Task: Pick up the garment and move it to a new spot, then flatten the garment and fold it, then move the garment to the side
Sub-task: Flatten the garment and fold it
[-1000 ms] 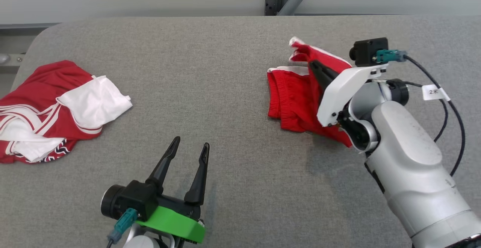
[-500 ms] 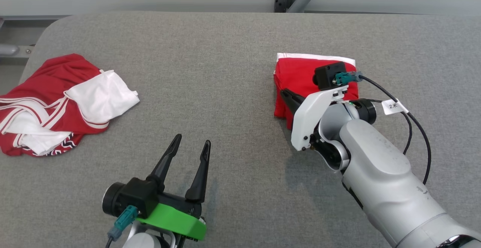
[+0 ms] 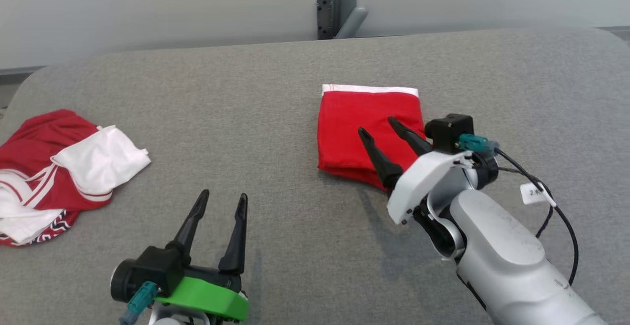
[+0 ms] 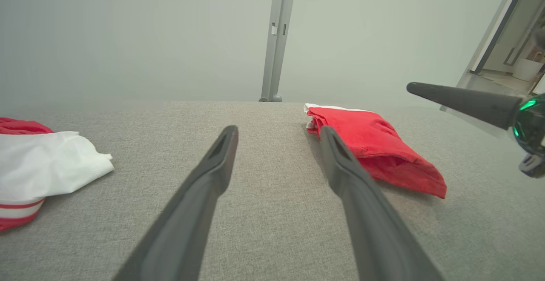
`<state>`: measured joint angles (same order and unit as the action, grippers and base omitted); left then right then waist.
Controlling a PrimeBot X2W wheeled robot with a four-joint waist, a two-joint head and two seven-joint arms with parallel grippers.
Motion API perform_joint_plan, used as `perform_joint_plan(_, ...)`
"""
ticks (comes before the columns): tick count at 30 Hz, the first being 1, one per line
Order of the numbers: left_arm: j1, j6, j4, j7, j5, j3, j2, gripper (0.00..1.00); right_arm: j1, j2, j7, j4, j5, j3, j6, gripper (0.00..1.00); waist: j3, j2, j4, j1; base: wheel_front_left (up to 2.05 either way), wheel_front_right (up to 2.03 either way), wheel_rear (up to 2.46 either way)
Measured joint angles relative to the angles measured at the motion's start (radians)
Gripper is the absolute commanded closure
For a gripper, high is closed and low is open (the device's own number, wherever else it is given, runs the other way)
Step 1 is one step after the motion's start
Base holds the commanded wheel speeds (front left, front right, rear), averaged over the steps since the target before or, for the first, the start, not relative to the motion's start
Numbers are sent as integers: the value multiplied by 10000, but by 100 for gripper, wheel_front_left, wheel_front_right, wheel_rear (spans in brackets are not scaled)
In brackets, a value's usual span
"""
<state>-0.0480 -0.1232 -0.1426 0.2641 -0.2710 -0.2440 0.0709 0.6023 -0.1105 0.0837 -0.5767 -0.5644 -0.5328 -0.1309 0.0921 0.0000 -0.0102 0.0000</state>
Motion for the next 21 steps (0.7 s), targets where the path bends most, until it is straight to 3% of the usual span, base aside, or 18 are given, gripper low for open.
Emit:
perform_joint_plan(5,25,0,4,0,-104,581,-29,0,-756,-407,1220,-75,719,447,-2,0,-172,0,-527,0,0,0,0)
perform_joint_plan(11,217,-2,-263,0,-40,1047,-48,0,-1738,-625,1751,-169,2119,1632,-2,0,-483,0,-975,0,0,0,0)
perform_joint_plan(15,353,0,-314,0,150,1225,-86,0,-2563,-805,1789,1200,3685,2508,-2,0,-705,0,-1165,0,0,0,0)
perform_joint_plan(21,638,13,-111,0,667,1438,-155,0,-4313,-318,1789,2913,4479,3496,-4,0,-968,0,-1212,0,0,0,0)
